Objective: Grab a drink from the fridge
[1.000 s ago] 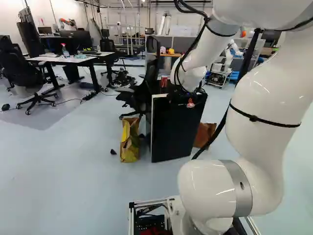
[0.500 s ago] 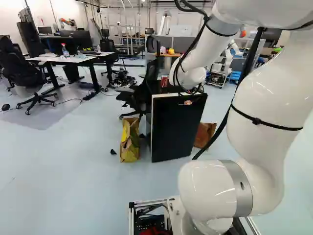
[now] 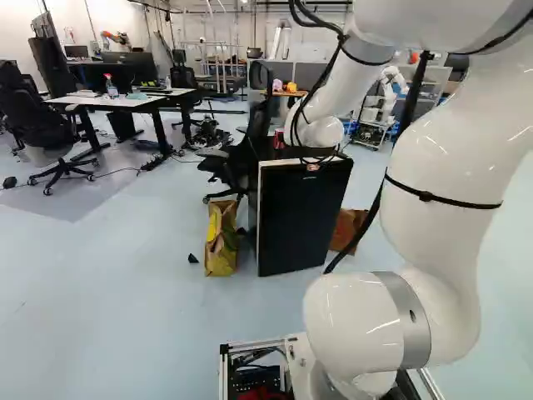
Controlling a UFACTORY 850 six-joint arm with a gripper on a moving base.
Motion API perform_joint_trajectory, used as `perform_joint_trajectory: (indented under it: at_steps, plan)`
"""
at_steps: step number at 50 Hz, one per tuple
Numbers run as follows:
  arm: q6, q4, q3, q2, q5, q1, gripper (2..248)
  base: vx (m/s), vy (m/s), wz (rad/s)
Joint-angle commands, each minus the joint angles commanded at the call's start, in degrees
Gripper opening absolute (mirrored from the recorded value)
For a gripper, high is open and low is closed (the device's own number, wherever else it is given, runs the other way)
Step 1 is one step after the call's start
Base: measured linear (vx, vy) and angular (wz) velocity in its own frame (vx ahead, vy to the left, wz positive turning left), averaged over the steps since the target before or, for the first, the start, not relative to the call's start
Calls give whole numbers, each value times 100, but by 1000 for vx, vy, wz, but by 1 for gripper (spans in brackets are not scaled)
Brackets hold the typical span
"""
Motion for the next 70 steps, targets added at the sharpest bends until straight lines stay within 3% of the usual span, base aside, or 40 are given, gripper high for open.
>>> perform_joint_trajectory:
  at_steps: [20, 48, 70]
  plan:
    - [0, 0, -372, -561, 964, 170, 247, 0, 0, 0]
    - [0, 0, -384, -893, 1149, 174, 247, 0, 0, 0]
    - [0, -62, -649, -1358, 1531, 194, 247, 0, 0, 0]
